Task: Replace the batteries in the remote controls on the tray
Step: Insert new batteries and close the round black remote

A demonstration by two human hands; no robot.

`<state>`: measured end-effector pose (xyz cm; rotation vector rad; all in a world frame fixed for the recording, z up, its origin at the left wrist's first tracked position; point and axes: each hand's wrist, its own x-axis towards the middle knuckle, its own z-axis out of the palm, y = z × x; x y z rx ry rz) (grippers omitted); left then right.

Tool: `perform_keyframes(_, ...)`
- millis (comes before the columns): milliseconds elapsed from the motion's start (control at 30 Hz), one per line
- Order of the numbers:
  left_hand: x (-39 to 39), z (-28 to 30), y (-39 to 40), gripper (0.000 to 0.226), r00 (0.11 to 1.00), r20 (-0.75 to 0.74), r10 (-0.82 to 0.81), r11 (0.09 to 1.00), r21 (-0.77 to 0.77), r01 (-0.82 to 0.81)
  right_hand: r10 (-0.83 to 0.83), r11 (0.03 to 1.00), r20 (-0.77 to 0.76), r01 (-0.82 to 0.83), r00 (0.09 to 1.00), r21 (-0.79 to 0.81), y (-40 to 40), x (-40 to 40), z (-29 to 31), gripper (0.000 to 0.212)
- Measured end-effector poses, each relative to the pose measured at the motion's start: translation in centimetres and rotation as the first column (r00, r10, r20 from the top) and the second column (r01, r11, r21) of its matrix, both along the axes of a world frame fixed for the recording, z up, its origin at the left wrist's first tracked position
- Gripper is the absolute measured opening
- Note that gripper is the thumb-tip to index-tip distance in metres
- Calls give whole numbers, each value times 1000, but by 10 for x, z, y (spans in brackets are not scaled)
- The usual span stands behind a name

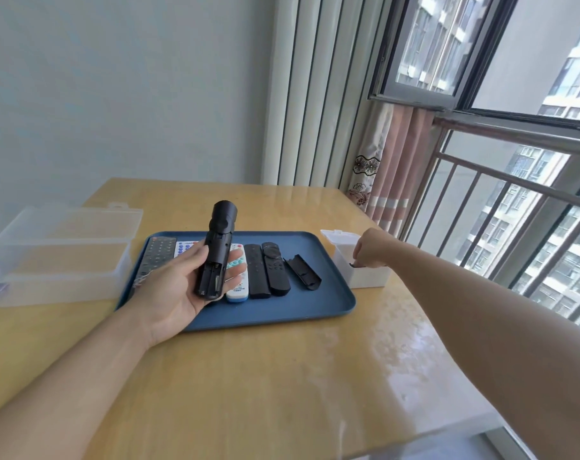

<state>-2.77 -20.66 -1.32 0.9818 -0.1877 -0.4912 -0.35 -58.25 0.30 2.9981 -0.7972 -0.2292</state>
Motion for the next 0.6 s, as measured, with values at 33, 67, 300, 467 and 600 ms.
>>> perform_keyframes(33, 0, 0, 0, 34, 1000, -1, -1, 1000, -1, 1, -13, 1000, 4, 13, 1000, 4, -1, 0, 0, 33)
perform_keyframes(67, 0, 0, 0, 34, 1000, -2, 0, 1000, -1, 0, -22, 1000, 15, 22, 1000, 9, 3, -2, 3, 28)
perform_keyframes(300, 0, 5, 0, 35, 995, -66, 72, 993, -88, -78, 16, 999, 115, -13, 993, -31, 17, -5, 20, 13)
perform_keyframes(467, 2, 19, 21, 33, 968, -103, 230, 956, -160, -245, 224, 975, 415, -202, 882, -95, 105, 5, 62, 26)
perform_keyframes(600, 10, 25, 83, 33, 928, -94, 360, 914, -167, -371, 353, 900, 550, -435, 757, 21, 220, 24, 75, 17)
